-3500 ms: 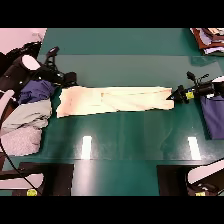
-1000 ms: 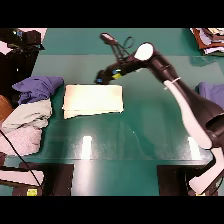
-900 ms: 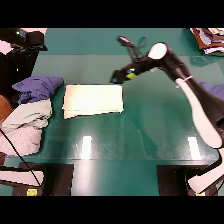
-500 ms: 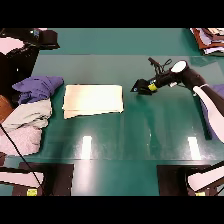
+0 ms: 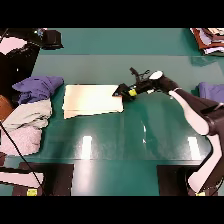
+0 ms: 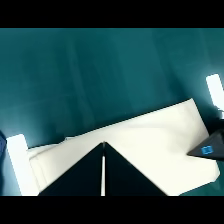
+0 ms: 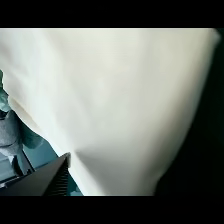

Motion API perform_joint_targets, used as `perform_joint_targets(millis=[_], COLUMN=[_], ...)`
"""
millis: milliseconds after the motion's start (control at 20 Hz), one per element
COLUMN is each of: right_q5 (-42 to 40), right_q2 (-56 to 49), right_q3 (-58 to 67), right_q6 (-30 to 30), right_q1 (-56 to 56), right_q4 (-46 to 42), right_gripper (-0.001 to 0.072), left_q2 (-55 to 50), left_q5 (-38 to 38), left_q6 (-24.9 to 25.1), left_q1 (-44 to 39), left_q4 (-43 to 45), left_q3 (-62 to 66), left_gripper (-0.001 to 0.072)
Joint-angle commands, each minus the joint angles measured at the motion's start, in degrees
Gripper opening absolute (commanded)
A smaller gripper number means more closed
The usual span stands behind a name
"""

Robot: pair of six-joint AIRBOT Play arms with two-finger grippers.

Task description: Fold the shirts.

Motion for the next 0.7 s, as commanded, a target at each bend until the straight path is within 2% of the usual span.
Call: perform_joint_targets(millis=[0,100,150,250,350,650], right_q5=[-0.13,-0.15,-0.09,0.98,2.05,2.47], right_q2=[-5.40,-6.12,-6.08,-6.01,-4.79,11.02], right_q3=[6.69,9.14,9.92,11.96,13.25,9.73], right_q6=[-0.17,-2.49,-3.06,-3.08,-3.10,-1.46], right_q1=[3.89,4.26,4.07,2.40,-0.87,-20.04], right_q4=[4.33,4.33,4.31,4.22,4.15,-8.90], right_gripper=[0.0399,0.0136,0.0068,0.0021,0.0020,0.0020], left_q2=[-0.02,-0.02,-0.02,-0.02,0.00,0.00], left_q5=[-0.96,-1.57,-1.88,-1.86,-1.86,-1.62], left_q6=[0.00,0.00,0.00,-0.07,-0.57,-0.48], left_q1=[-0.02,-0.02,-0.02,-0.02,-0.39,-5.99], left_q4=[0.02,-0.02,-0.02,-0.46,-1.57,-1.70], left_q3=[0.00,0.00,0.00,0.00,0.00,0.00], left_gripper=[0.0024,0.0023,0.0023,0.0023,0.0023,0.0023])
